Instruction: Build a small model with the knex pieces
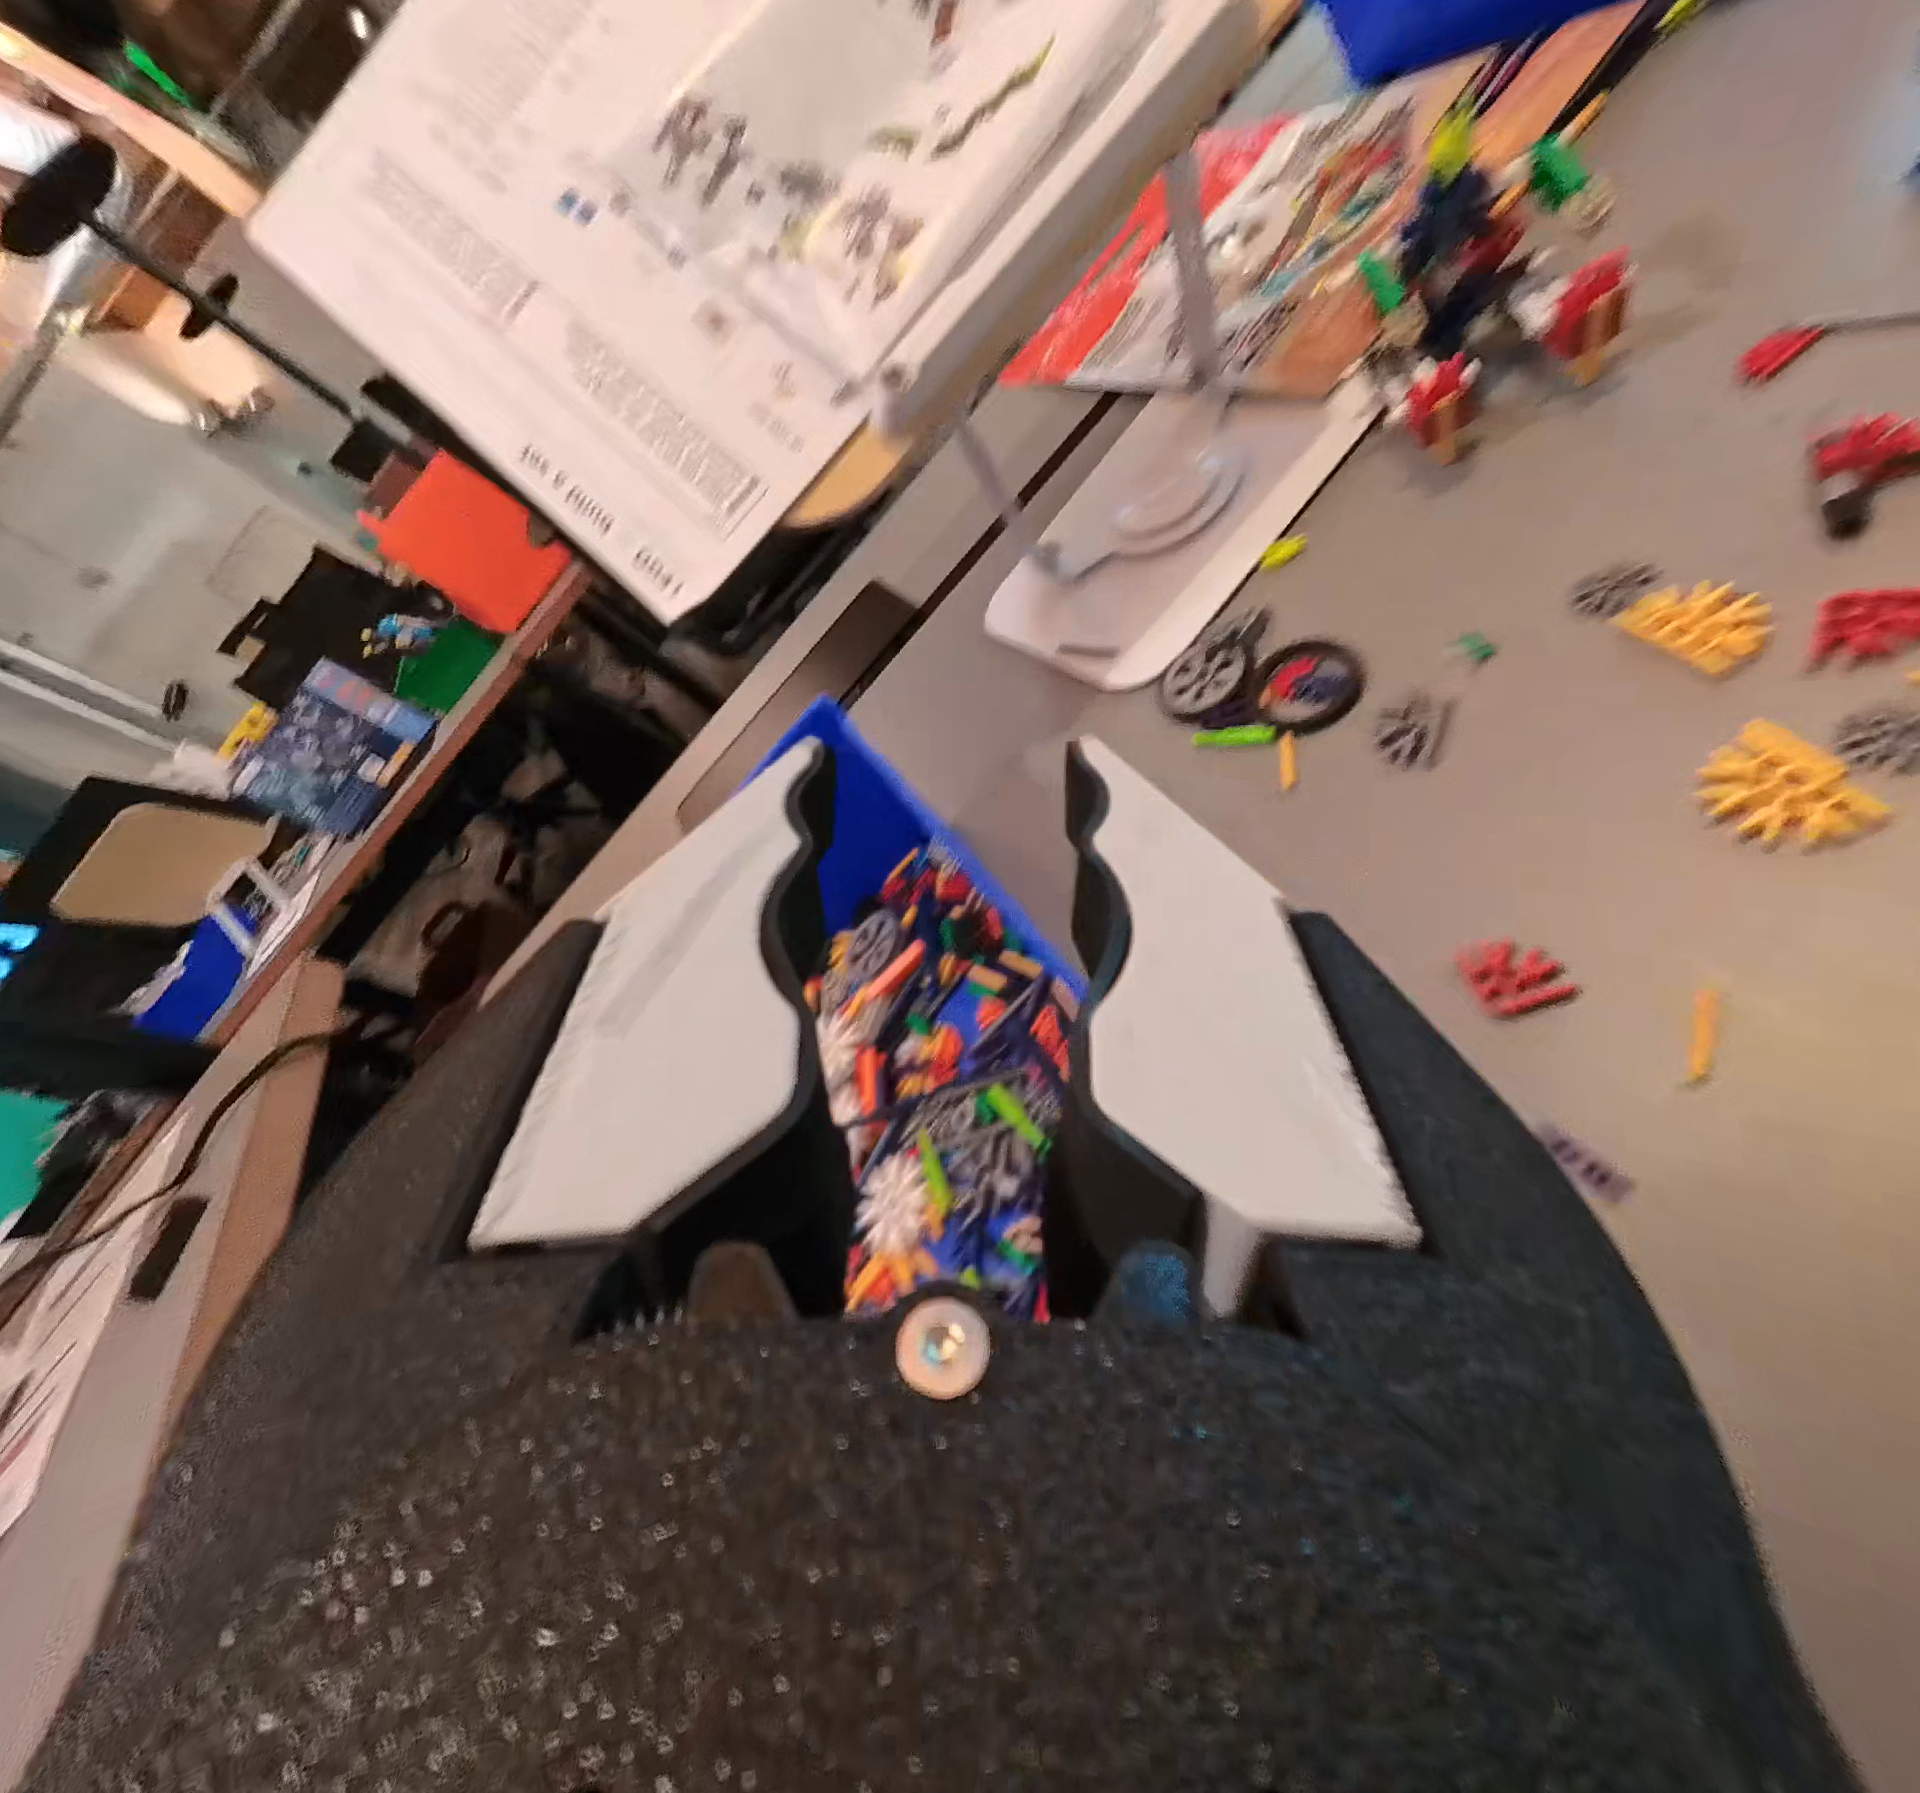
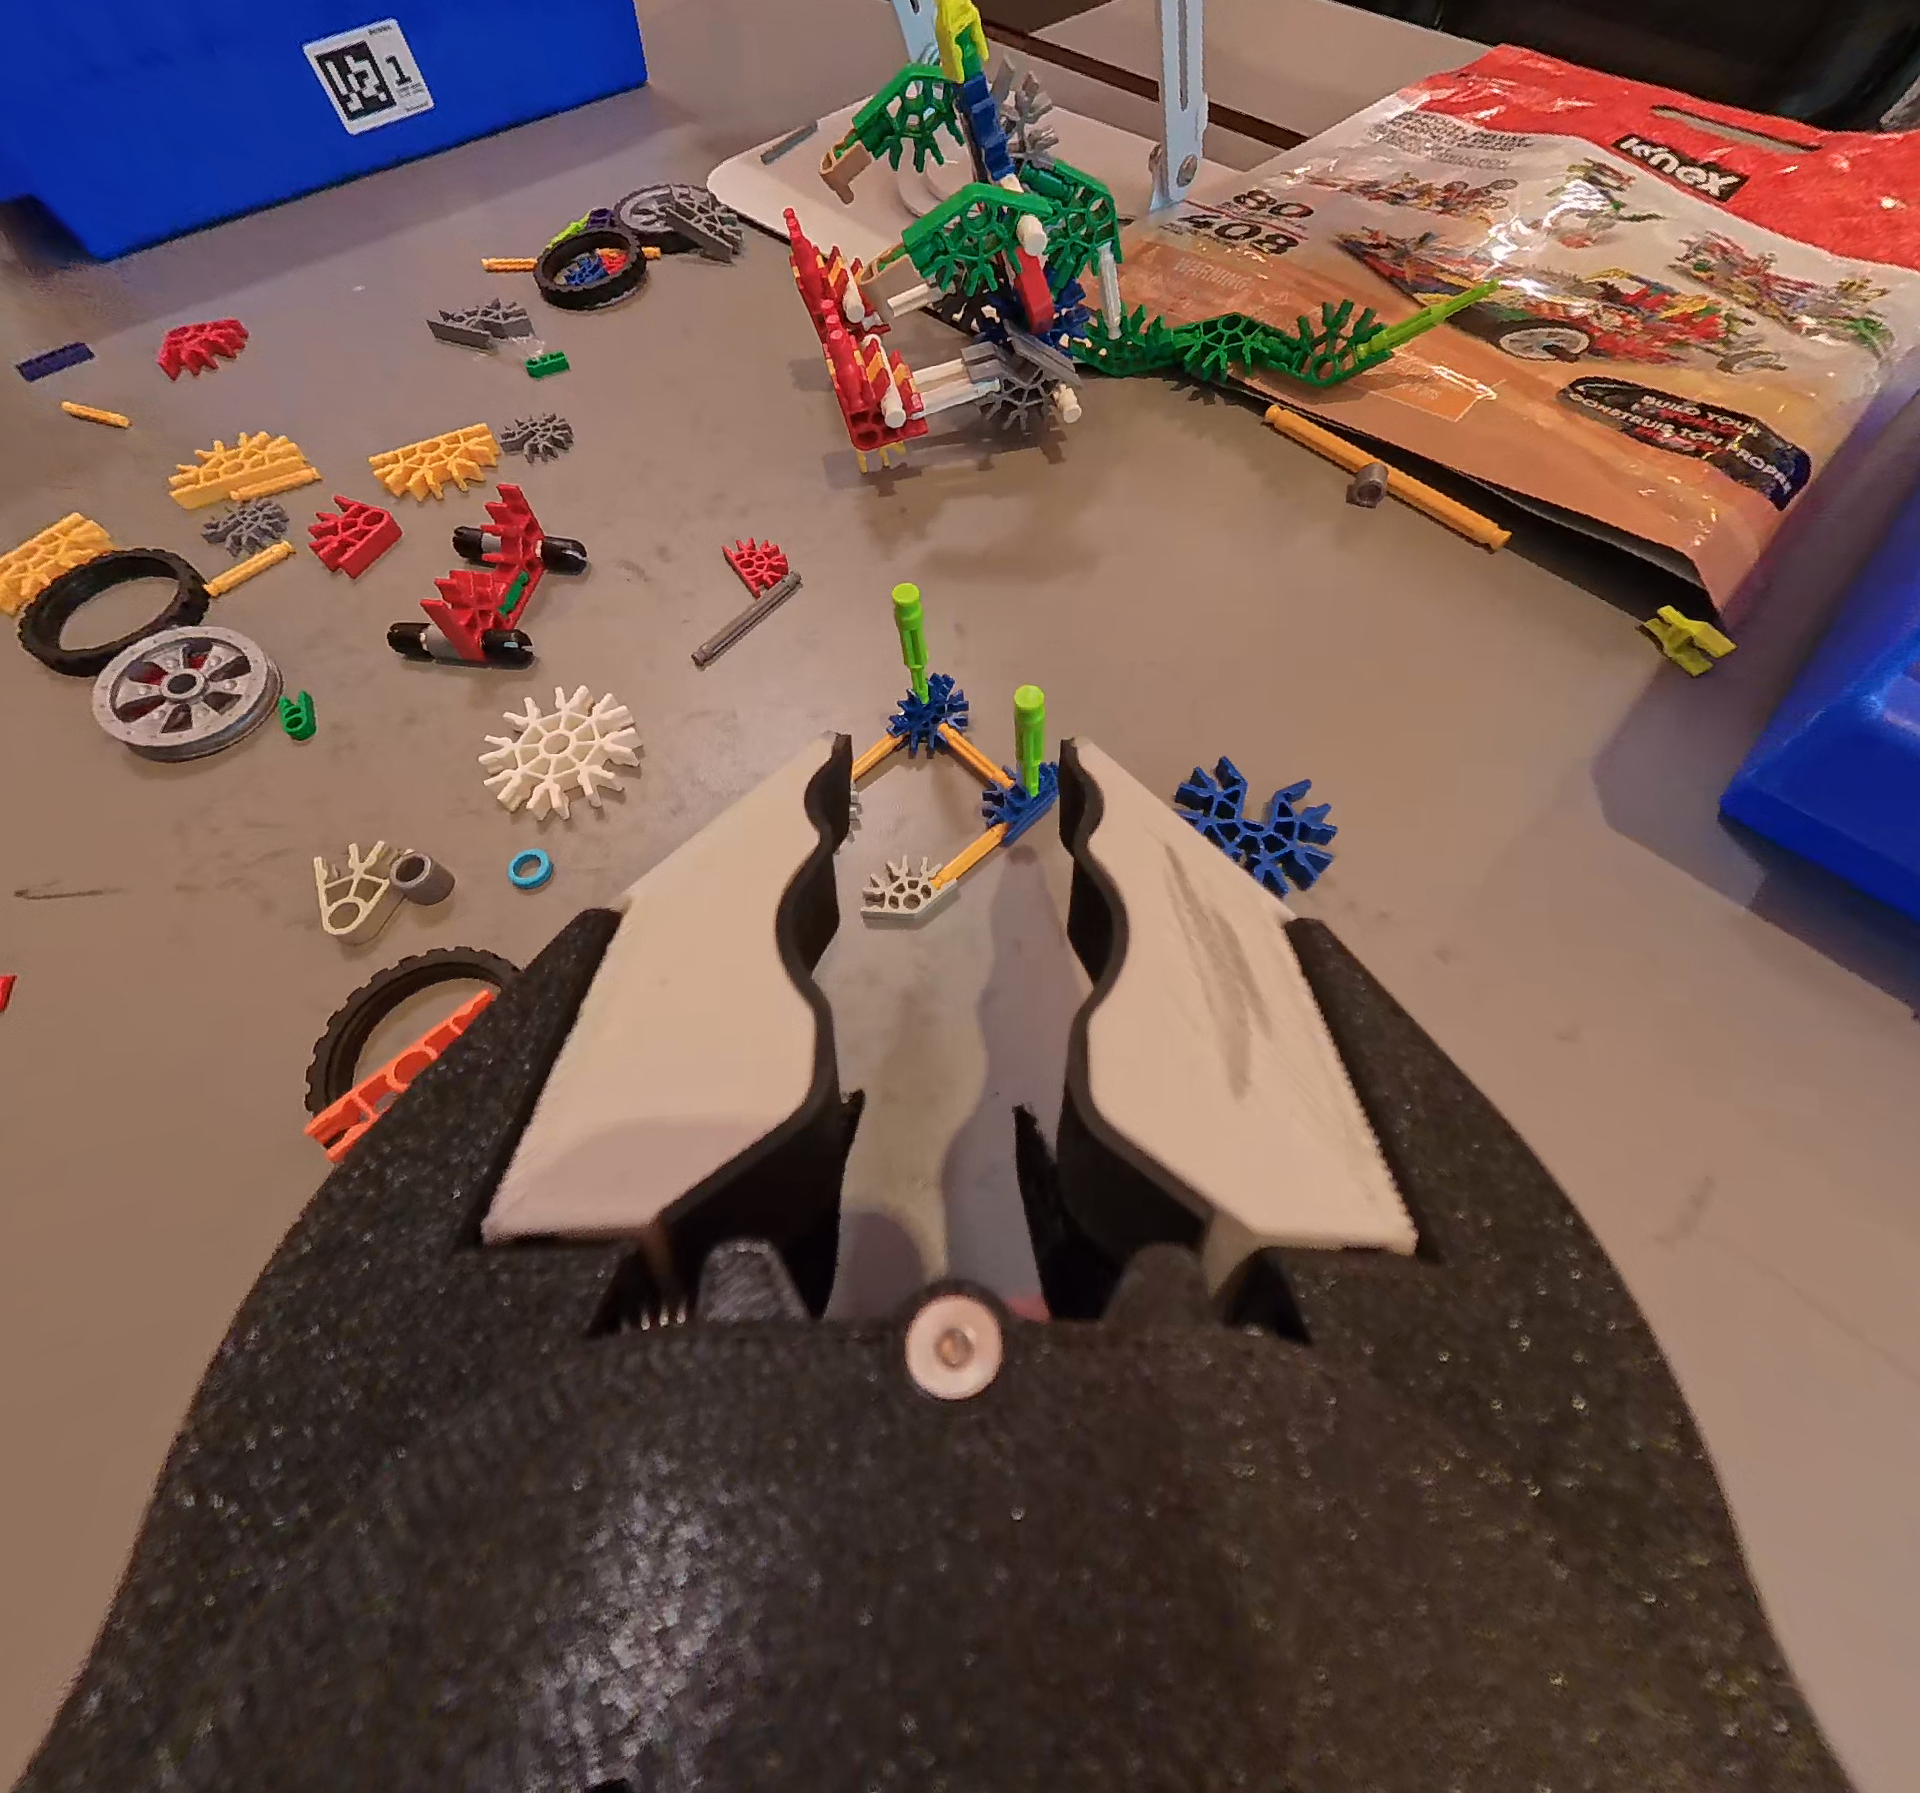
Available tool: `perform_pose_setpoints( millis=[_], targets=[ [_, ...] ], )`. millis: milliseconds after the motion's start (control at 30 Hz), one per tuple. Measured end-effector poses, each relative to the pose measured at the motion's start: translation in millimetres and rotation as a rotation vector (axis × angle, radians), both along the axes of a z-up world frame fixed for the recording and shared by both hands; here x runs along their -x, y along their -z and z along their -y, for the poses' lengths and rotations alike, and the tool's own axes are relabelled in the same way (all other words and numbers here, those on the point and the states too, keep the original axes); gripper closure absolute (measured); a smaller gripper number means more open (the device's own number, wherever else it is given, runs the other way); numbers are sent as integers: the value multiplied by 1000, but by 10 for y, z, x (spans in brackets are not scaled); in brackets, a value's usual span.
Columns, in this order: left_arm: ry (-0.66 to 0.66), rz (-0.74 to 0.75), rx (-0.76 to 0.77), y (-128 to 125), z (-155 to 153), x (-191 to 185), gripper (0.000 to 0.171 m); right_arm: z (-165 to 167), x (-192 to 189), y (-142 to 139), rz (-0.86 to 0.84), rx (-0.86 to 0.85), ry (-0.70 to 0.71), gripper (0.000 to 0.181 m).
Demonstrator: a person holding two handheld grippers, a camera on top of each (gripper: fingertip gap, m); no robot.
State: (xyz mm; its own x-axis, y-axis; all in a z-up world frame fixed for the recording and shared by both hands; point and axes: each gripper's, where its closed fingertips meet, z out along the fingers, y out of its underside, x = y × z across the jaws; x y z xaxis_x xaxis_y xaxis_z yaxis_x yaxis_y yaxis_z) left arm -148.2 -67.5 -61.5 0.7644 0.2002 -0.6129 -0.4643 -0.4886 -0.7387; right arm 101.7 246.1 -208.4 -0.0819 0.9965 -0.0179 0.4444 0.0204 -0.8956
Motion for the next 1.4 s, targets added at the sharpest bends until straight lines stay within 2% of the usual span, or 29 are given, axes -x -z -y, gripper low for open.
perform_pose_setpoints(
  millis=[67, 167, 267, 367, 500, 600, 800, 933, 1200, 1400],
  targets=[
    [-58, -3, 63, 14, 153, 225, 132, 4, 1, 4, 2, -5, 0, 142],
    [-118, 32, 182, 196, 310, 511, 150, 6, 2, 9, 5, -10, -1, 142],
    [-180, 119, 313, 524, 423, 769, 147, 8, 2, 11, 5, -13, -1, 142],
    [-191, 145, 365, 718, 402, 916, 145, 9, 2, 11, 5, -12, -2, 142],
    [-170, 150, 398, 815, 290, 1015, 133, 9, 3, 8, 3, -10, -2, 142],
    [-165, 148, 417, 823, 225, 1130, 132, 7, 2, 8, 4, -8, -2, 142],
    [-160, 173, 440, 945, 181, 1396, 132, 6, 2, 7, 3, -3, -2, 142],
    [-172, 202, 364, 1019, 99, 1498, 131, 2, 2, 5, 3, 1, -2, 142],
    [-224, 196, 242, 934, 108, 1664, 131, -1, 0, 3, 2, 4, -1, 142],
    [-235, 183, 242, 981, 121, 1687, 131, 1, -1, 4, 3, -2, -1, 142]
  ],
)
